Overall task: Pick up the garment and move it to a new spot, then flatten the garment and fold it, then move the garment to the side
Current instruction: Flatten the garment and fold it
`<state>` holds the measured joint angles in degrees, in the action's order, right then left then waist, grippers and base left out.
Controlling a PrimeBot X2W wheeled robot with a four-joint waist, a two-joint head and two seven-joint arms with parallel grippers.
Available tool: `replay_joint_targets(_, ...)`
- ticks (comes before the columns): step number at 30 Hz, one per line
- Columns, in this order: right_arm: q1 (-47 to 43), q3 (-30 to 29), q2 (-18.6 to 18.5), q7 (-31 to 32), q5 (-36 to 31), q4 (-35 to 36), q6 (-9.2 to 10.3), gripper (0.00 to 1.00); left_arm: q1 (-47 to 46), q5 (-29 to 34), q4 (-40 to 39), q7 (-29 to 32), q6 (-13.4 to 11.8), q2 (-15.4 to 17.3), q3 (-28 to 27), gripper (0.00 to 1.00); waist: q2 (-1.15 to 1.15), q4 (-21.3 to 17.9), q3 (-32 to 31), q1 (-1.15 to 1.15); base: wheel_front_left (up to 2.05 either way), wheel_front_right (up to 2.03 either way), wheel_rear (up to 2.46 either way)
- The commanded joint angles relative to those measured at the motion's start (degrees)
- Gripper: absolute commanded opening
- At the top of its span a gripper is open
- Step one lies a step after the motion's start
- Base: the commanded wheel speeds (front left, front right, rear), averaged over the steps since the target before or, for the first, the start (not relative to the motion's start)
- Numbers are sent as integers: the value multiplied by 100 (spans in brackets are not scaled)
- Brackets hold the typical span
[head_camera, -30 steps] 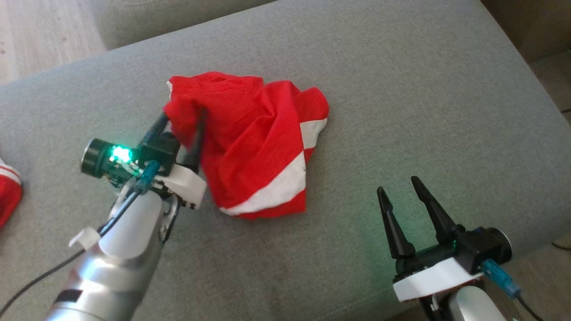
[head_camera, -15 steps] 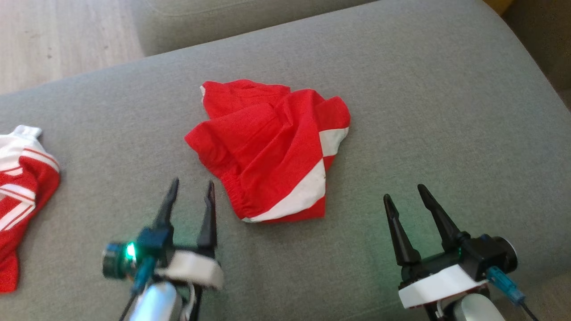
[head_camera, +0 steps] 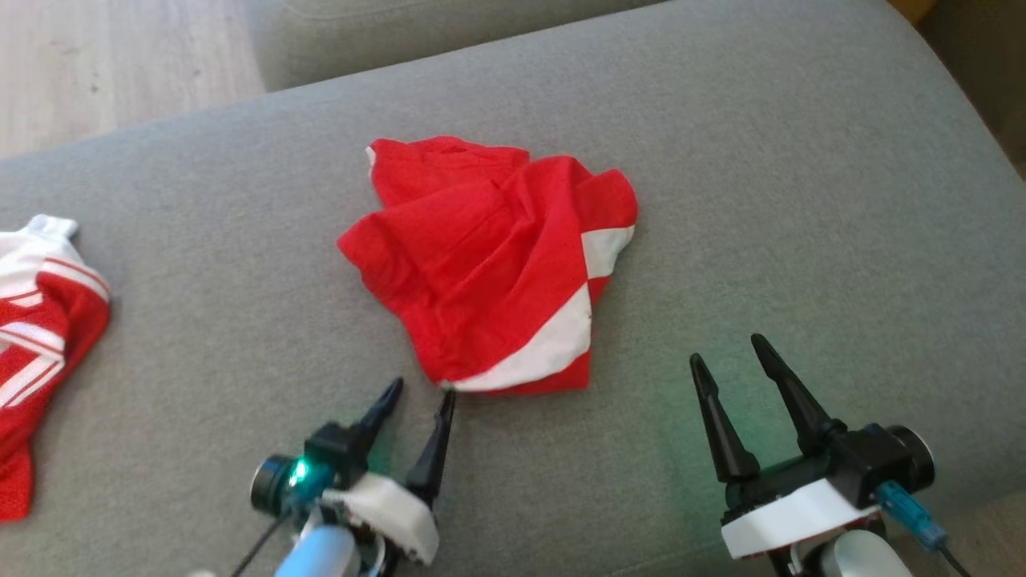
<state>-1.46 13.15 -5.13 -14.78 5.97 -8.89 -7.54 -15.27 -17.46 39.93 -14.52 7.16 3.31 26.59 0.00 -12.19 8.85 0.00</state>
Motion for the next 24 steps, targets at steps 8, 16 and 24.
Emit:
replay_joint_targets(8,186,83,-83,-22,-26,203,5,100,-533,-567,74,-48,31,-30,359,100,0,-189,134,0,0,0,0)
replay_joint_targets(16,155,47,-24,-22,-30,189,5,100,-424,-508,-325,-48,32,24,384,100,0,-175,110,0,0,0,0)
replay_joint_targets(24,89,35,-20,-22,-34,157,5,100,-125,-492,-848,-48,32,73,583,96,0,-75,-36,0,0,0,0)
